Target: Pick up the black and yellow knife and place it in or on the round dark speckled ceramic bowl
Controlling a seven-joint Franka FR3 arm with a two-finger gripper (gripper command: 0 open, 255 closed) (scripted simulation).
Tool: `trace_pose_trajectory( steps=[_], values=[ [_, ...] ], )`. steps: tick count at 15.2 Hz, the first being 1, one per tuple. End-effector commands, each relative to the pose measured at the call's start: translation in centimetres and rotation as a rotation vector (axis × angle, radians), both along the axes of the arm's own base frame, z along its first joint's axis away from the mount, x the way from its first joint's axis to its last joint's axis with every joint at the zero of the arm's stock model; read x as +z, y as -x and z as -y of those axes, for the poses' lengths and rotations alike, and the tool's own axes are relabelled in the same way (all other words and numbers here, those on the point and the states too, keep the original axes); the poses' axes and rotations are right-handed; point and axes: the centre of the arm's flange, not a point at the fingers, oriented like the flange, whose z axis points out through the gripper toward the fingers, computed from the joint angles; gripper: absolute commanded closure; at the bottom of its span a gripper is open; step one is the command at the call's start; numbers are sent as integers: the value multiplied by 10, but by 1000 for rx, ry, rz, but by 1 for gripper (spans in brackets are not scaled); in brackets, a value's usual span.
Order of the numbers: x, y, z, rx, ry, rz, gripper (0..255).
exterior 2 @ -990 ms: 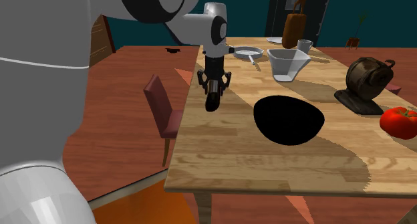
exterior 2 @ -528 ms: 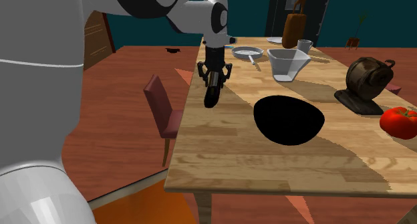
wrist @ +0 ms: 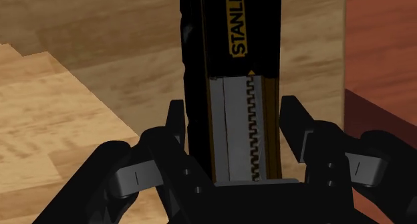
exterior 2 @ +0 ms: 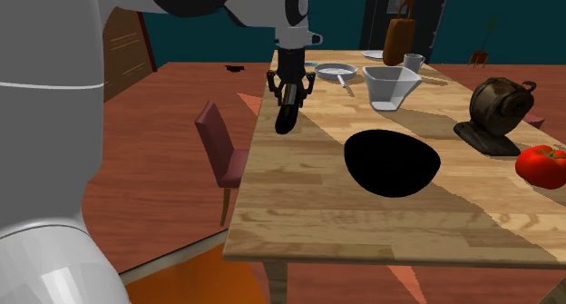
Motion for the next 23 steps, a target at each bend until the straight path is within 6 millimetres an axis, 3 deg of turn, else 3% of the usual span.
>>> trace_pose_trajectory(
  steps=[1,13,23],
  values=[
    [11,-1,-1,0,0,0,255],
    [72,-1,-1,0,0,0,255],
    [72,-28,129,0,0,0,255]
  ],
)
